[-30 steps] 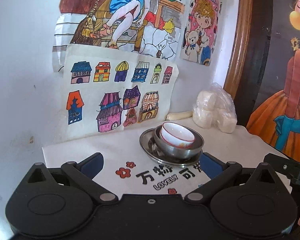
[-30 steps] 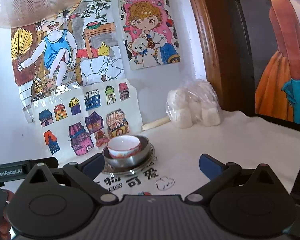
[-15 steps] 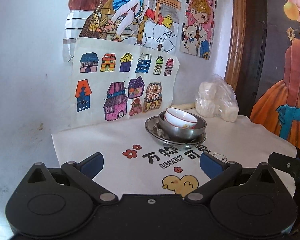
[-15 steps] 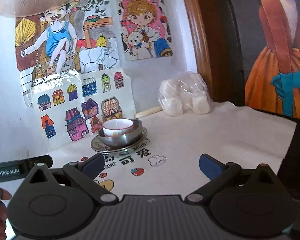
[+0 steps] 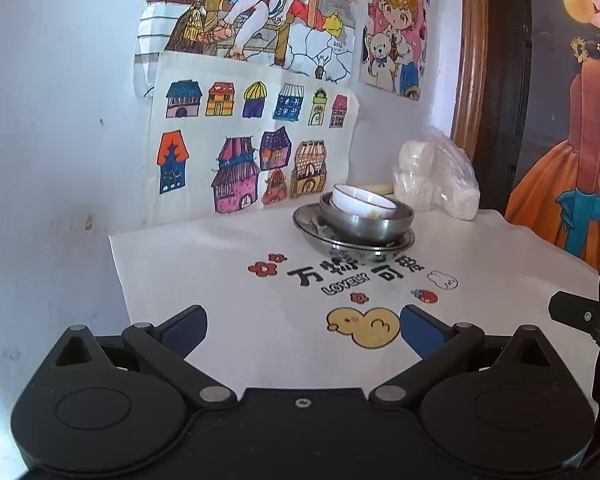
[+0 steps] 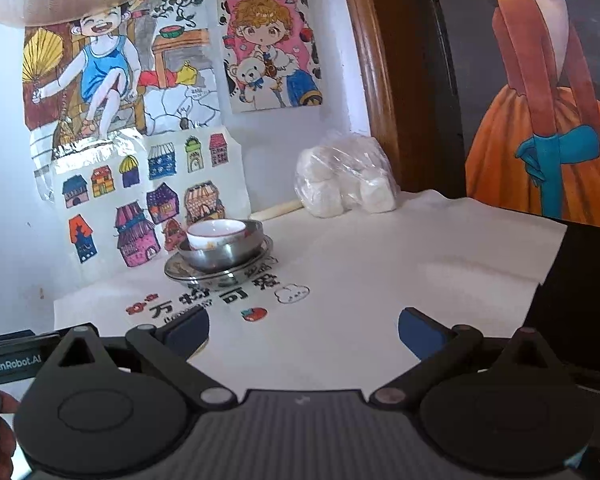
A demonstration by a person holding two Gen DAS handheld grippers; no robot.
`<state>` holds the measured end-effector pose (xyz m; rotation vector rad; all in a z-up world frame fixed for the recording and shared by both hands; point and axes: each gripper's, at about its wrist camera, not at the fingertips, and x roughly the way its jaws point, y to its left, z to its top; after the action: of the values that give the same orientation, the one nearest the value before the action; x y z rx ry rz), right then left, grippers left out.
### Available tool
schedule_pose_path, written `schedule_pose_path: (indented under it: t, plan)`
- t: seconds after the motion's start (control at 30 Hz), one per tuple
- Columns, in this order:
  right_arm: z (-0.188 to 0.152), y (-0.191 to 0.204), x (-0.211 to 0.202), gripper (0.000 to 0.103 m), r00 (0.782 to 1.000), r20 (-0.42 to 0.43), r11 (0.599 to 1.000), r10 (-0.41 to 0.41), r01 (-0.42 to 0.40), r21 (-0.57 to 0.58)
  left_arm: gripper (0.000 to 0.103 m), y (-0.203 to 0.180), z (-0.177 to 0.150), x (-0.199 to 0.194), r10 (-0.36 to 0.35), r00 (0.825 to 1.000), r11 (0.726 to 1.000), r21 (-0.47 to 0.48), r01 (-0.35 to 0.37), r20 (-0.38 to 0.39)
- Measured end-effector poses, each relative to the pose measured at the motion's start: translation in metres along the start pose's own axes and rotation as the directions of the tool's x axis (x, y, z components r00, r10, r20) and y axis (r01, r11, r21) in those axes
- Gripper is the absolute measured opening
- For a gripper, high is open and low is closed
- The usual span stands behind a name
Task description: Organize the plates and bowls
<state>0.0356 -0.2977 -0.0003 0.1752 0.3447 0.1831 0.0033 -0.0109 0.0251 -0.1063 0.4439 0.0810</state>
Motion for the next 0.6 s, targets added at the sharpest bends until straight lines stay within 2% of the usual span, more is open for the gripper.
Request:
schedule_pose_path:
  t: [0.27,0.6]
  plan:
    - [-0.016,0.000,0.005,0.103,0.999,0.041,1.000,-0.002,0.001,0.010,0.102,0.002,-0.012,0.009,0.012,1.000,1.000,-0.007,-0.012,-0.016]
    - [-0.024,0.004,0.013,0.103,0.999,0.039,1.000,-0.010,0.010,0.015,0.102,0.006,-0.018,0.023,0.022,0.999,0.999,-0.026,-0.023,-0.040]
